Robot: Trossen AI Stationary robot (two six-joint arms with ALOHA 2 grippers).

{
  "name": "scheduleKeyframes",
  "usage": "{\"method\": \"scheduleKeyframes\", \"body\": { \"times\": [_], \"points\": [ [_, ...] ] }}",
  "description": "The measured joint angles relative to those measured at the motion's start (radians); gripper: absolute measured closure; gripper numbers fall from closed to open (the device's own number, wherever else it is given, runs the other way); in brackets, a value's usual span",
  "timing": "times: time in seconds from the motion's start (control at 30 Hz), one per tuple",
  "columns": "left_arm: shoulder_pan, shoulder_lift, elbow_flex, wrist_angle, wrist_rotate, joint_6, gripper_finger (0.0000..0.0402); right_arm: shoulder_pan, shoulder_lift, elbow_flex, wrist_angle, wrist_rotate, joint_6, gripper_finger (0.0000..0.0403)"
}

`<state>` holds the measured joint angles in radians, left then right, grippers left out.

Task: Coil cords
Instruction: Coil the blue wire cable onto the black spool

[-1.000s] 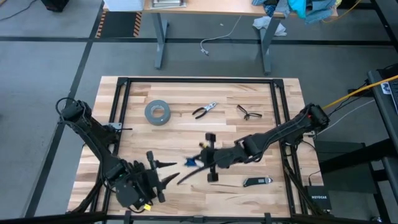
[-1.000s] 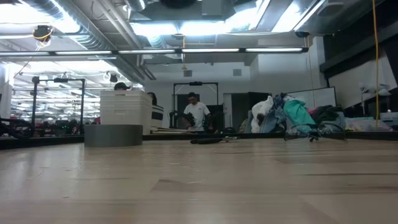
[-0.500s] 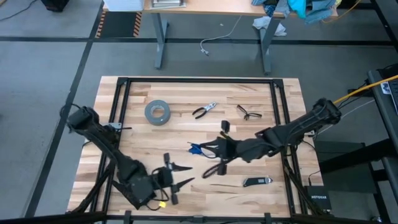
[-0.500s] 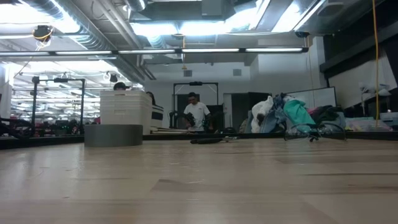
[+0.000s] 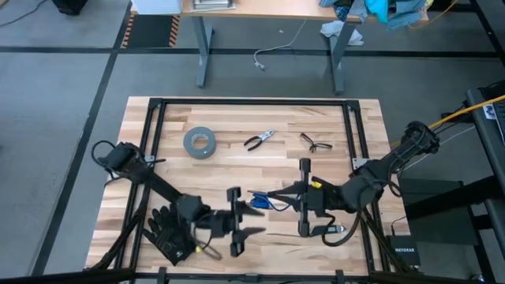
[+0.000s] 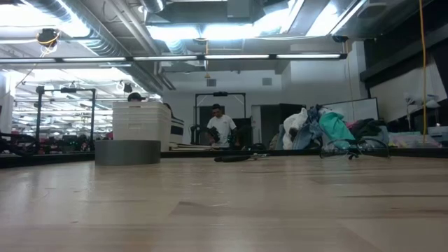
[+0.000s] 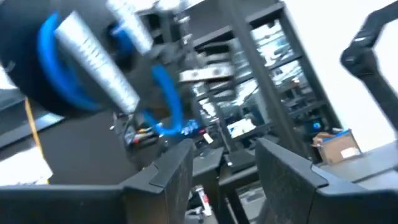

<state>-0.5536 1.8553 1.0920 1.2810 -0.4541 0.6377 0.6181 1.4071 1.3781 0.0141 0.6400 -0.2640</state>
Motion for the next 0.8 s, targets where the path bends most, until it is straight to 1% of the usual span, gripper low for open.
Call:
{"method": "scheduleKeyframes", "body": {
  "times": [0.07, 0.13, 0.37, 0.47, 0.7, 0.8],
  "points": [
    [0.027, 0.000, 0.000, -0.016, 0.006, -0.030, 0.0235, -0.003, 0.000, 0.000, 0.000, 0.002, 0.000, 0.0401],
    [0.054, 0.000, 0.000, -0.022, 0.036, -0.058, 0.0235, -0.003, 0.006, 0.000, 0.004, 0.001, 0.000, 0.0401],
    [0.115, 0.000, 0.000, -0.004, 0.195, -0.217, 0.0235, -0.003, 0.038, 0.000, 0.049, -0.022, -0.030, 0.0401],
    [0.126, 0.000, 0.000, 0.004, 0.263, -0.243, 0.0235, -0.017, 0.041, 0.000, 0.044, -0.025, -0.029, 0.0401],
    [0.141, 0.000, 0.000, 0.029, 0.284, -0.264, 0.0235, -0.038, 0.065, 0.000, 0.038, -0.033, -0.017, 0.0401],
    [0.144, 0.000, 0.000, 0.044, 0.292, -0.268, 0.0235, -0.061, 0.081, 0.000, 0.041, -0.061, -0.007, 0.0401]
  ]
}}
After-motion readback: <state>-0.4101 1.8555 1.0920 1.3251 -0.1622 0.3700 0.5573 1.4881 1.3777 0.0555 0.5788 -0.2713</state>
